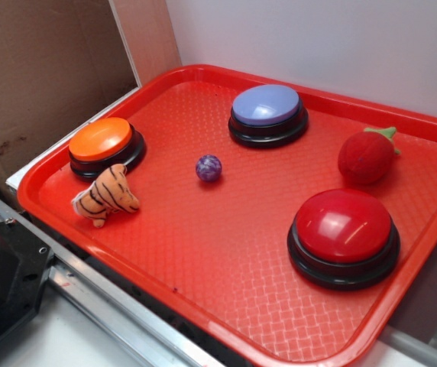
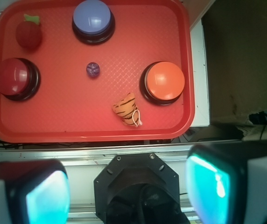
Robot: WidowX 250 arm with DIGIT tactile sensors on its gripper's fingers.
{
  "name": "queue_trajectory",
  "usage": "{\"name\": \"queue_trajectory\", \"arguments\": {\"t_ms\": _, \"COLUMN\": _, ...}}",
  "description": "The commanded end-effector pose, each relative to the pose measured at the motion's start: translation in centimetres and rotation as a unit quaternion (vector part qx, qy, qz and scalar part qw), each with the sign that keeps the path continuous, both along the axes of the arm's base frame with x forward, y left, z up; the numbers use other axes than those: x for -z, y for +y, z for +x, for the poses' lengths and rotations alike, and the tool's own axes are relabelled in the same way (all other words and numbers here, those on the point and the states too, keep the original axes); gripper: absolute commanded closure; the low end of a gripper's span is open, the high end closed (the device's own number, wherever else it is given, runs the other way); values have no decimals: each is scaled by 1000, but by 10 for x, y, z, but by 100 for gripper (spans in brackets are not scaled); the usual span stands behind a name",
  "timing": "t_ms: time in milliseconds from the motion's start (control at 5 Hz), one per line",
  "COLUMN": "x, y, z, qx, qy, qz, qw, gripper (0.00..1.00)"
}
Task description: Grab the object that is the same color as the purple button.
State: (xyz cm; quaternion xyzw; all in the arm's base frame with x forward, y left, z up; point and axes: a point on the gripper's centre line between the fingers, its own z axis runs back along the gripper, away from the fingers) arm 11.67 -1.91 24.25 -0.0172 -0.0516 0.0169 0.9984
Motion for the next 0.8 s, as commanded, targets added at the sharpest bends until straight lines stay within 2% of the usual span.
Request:
{"name": "queue_trajectory", "arguments": {"t_ms": 0, "x": 0, "y": 0, "z": 0, "qx": 0, "qy": 0, "qz": 0, "qw": 1000, "gripper": 0}}
{"name": "queue_trajectory", "arguments": {"t_ms": 200, "x": -13, "y": -11, "z": 24, "qx": 46, "qy": 6, "qz": 22, "qw": 999, "gripper": 0}}
{"name": "queue_trajectory", "arguments": {"t_ms": 400, "x": -24, "y": -11, "z": 60, "qx": 48, "qy": 7, "qz": 31, "qw": 998, "gripper": 0}}
{"name": "queue_trajectory", "arguments": {"t_ms": 600, "x": -26, "y": -17, "z": 101, "qx": 76, "qy": 9, "qz": 16, "qw": 997, "gripper": 0}}
